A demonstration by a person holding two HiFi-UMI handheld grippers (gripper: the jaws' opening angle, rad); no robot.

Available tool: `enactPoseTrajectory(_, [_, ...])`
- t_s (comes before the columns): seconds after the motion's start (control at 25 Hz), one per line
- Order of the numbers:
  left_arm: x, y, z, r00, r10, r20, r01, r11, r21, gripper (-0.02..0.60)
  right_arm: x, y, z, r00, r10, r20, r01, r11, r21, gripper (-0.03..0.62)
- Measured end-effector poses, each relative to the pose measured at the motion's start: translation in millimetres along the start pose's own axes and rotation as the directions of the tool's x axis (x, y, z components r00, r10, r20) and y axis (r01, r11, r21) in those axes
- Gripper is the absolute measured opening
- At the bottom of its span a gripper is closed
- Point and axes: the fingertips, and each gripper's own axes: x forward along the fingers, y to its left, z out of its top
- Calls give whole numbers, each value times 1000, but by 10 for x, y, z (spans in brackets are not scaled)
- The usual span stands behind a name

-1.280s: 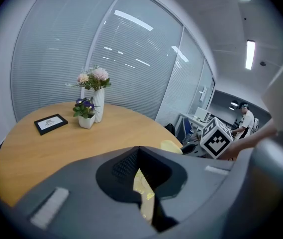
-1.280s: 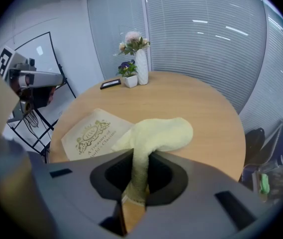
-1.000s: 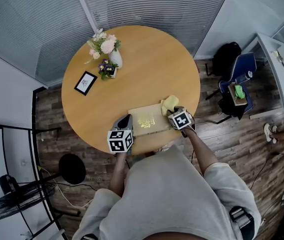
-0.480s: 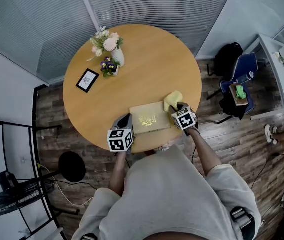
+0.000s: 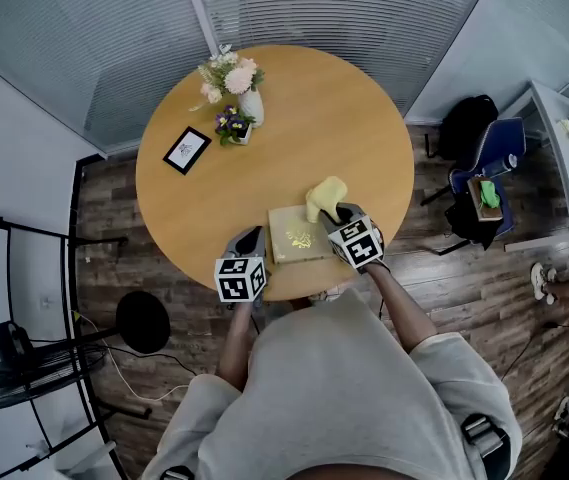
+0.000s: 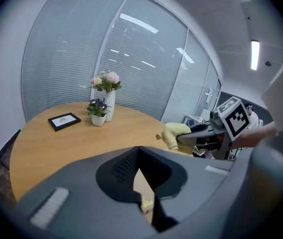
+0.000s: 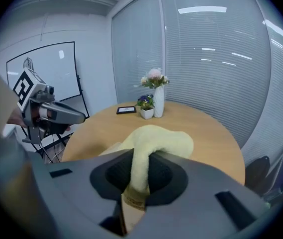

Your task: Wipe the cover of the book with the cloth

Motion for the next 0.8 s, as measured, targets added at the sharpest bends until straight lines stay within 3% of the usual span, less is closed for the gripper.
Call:
enactPoseTrajectory(0.36, [-159, 185, -42, 999, 48, 12, -48, 998, -32, 6, 303, 600, 158, 993, 121, -10, -122, 991, -58, 60])
enactPoseTrajectory(0.8, [-399, 481, -126, 992, 126, 17, -124, 989, -79, 6, 657, 1101, 17, 968, 232, -95, -241, 965, -105, 60])
